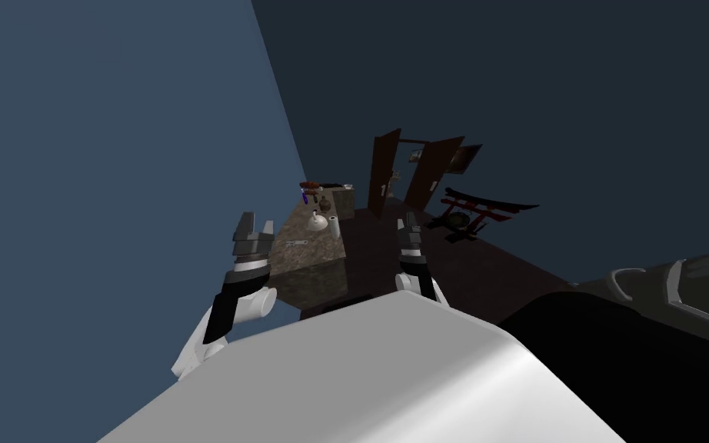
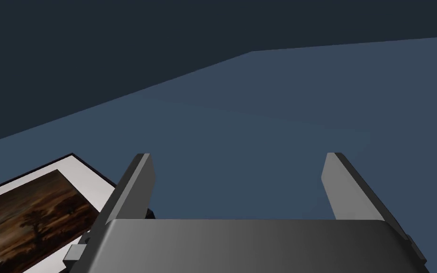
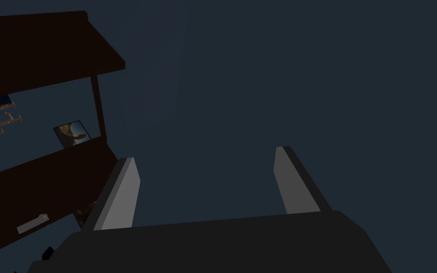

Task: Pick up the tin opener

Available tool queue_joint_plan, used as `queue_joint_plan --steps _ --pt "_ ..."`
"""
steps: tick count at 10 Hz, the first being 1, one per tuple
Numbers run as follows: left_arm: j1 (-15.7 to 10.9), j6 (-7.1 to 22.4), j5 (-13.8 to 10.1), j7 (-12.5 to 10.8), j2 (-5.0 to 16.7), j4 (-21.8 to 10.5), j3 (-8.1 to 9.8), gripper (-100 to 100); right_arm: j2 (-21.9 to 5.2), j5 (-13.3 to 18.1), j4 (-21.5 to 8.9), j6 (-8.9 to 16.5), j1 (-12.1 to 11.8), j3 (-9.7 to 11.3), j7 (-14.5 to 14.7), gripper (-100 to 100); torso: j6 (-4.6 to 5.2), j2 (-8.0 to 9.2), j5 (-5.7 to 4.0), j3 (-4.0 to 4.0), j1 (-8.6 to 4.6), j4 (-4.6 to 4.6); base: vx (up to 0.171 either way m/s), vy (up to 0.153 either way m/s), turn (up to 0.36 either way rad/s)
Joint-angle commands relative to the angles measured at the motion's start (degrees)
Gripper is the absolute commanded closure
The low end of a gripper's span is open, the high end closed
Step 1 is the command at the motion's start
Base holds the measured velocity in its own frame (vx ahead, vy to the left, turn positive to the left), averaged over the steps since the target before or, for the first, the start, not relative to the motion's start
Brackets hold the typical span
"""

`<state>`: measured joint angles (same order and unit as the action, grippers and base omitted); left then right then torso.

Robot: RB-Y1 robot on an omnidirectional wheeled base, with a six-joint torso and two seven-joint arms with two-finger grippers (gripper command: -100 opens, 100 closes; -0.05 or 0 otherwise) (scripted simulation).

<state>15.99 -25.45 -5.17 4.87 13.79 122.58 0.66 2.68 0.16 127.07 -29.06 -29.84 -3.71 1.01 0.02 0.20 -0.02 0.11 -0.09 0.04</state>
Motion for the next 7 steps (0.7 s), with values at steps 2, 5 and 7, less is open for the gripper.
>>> queue_joint_plan --steps 2,5,7 --pt "-3.0 3.6 -1.3 1.1 3.4 -3.8 0.0 -100 0.0 0.0 0.0 0.0 0.0 0.0 0.0 0 0.0 0.09 -0.02 0.05 -0.06 0.02 -0.085 -0.047 -0.096" --pt "-7.6 8.1 -3.4 2.3 7.9 -9.1 0.38 -100 0.0 0.0 0.0 0.0 0.0 0.0 0.0 0 -0.03 0.03 -0.02 0.02 -0.06 0.01 -0.067 -0.05 -0.093" --pt "-10.1 10.6 -4.4 2.9 10.6 -12.1 0.59 -100 0.0 0.0 0.0 0.0 0.0 0.0 0.0 0 -0.03 0.0 -0.01 0.01 0.0 0.01 -0.056 -0.037 -0.074"
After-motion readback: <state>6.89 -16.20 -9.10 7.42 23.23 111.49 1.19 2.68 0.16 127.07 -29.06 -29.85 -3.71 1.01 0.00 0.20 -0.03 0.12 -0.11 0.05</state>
